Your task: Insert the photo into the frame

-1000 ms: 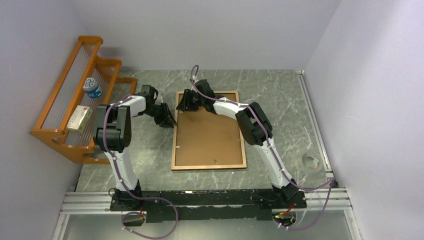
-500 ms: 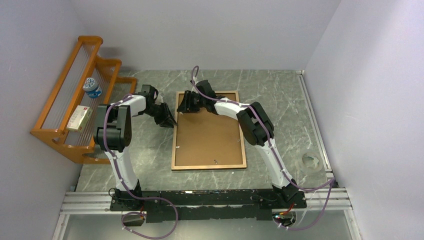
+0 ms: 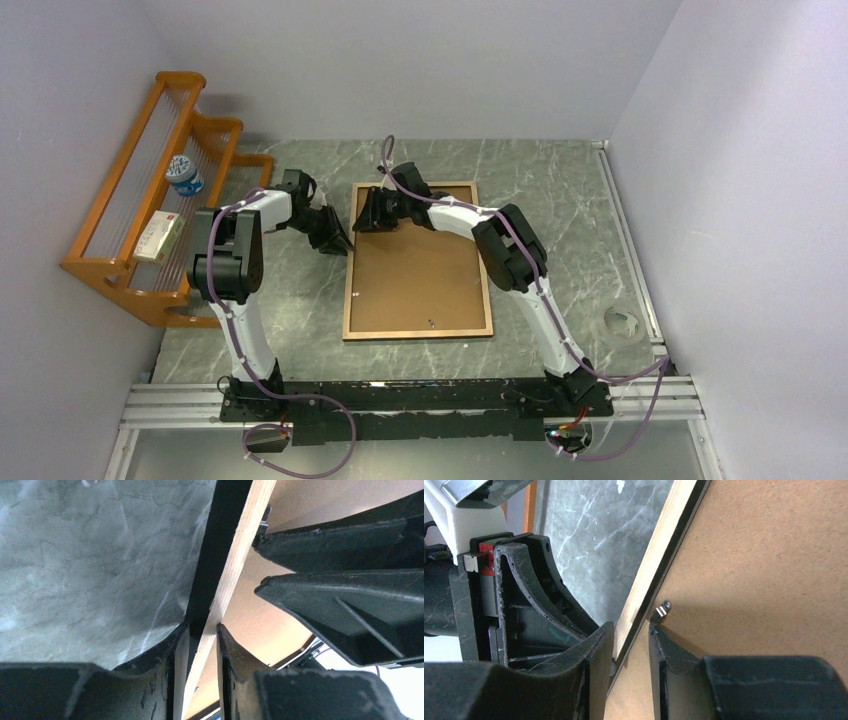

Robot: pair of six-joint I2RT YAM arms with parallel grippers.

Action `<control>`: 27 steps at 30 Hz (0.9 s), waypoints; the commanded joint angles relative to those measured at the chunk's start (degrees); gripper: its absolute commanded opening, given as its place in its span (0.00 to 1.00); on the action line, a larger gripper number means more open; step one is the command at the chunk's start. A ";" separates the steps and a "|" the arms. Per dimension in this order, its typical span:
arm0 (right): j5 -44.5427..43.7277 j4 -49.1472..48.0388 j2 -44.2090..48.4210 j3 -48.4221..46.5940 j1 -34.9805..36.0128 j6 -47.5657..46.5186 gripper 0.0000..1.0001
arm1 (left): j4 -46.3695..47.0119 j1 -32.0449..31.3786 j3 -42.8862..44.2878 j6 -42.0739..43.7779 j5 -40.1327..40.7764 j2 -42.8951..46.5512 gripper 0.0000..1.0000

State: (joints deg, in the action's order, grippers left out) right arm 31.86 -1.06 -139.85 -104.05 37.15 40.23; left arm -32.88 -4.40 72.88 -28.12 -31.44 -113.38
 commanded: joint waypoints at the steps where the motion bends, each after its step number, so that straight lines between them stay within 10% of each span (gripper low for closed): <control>1: 0.64 2.01 -1.91 -0.18 0.65 0.08 0.36 | -0.39 -0.08 -0.23 0.83 2.56 -2.13 0.29; 27: -6.15 -14.48 0.58 5.74 -0.05 -8.02 0.49 | -1.03 0.00 0.16 1.28 3.05 -2.97 0.29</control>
State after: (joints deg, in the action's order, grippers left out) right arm 30.68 -10.92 -140.53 -101.73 37.82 36.93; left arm -32.86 -4.32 72.88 -28.10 -31.73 -113.54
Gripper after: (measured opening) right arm 0.473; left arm 0.297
